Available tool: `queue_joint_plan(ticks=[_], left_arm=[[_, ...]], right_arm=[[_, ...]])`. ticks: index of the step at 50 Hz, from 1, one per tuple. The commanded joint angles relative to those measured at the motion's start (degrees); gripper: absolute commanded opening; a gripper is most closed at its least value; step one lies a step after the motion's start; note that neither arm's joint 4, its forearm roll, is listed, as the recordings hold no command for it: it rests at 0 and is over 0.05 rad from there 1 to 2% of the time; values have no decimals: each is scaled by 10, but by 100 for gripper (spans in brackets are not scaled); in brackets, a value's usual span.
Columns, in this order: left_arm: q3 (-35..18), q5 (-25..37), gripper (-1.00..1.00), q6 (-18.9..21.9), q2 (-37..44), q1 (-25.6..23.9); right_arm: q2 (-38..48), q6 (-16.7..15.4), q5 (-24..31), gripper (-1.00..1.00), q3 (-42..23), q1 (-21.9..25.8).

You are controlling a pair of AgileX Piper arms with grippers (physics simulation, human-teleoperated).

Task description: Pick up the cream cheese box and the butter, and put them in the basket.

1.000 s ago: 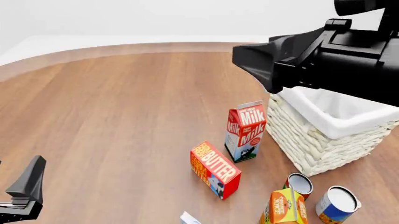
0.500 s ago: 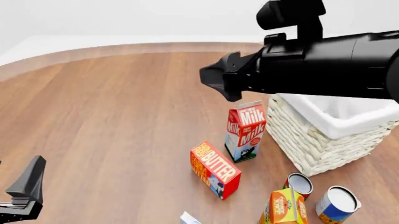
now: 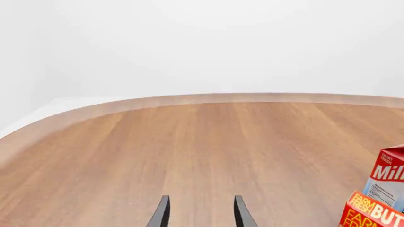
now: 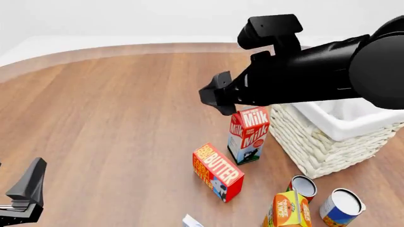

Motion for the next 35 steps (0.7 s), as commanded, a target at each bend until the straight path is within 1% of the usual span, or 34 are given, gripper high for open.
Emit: queue_joint_plan(ticks=[1,3,7,14,18,25,35], left_arm=[[0,0,100,0,0,0],[0,0,100,0,0,0],[0,0,100,0,0,0],[0,0,100,0,0,0],[0,0,100,0,0,0],[0,0,100,0,0,0],[0,0,100,0,0,0]], right_arm=[[1,9,22,100,14,-10],[3,19,23,100,22,-8],[15,22,15,100,36,-6],[34,26,28,100,32,-5],[42,27,41,100,14,-8],[57,35,38,100,20,3],[58,32,38,100,30,-3]])
